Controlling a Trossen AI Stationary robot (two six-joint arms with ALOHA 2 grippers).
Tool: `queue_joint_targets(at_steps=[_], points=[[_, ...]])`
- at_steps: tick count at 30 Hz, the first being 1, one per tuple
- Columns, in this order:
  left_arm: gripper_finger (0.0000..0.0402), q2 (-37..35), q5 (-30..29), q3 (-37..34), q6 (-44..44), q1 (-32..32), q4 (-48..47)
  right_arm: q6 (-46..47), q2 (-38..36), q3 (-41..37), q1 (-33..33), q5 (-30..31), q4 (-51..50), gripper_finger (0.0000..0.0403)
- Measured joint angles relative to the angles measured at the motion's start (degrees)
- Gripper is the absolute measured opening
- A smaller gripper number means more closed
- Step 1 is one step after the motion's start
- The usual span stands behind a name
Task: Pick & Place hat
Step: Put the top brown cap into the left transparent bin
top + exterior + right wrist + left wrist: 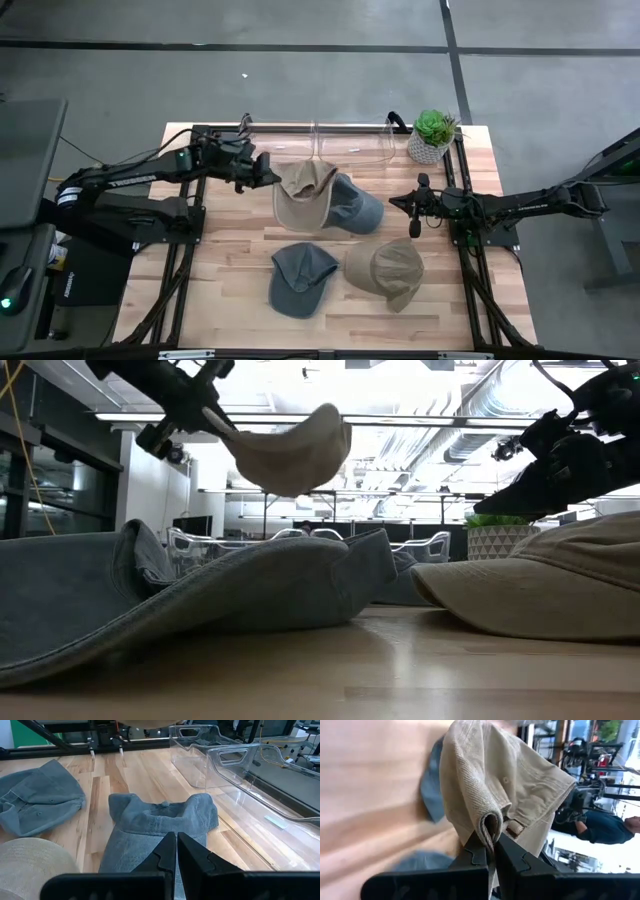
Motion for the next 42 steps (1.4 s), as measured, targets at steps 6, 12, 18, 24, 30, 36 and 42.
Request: queue_joint_targets(at_steps=[6,12,18,24,30,36,42], points=[[0.0,-1.8,-8.4,0.0,8.6,0.0,0.0,0.0,0.0,0.0,0.0,0.0,0.0,0.0012],[0.0,-2.0,-20.1,0.0,17.5,0.0,1.0,0.0,0.0,0.0,0.0,0.0,0.0,0.0012],[0.0,-2.0,-35.0,0.0,10.5,0.0,2.9,0.0,0.0,0.0,0.0,0.0,0.0,0.0012],[0.0,-2.0,-47.1,0.0,2.1,0.0,2.4,0.0,0.0,0.0,0.0,0.0,0.0,0.0012],[0.0,-0.6,-55.6,0.0,-7.9,0.0,1.3,0.0,0.0,0.0,0.0,0.0,0.0,0.0012],[0.0,2.7,-58.7,0.0,-14.3,0.0,1.3,0.0,0.0,0.0,0.0,0.0,0.0,0.0012],[0.0,7.3,-64.2,0.0,-27.9,0.0,1.3,0.0,0.0,0.0,0.0,0.0,0.0,0.0012]])
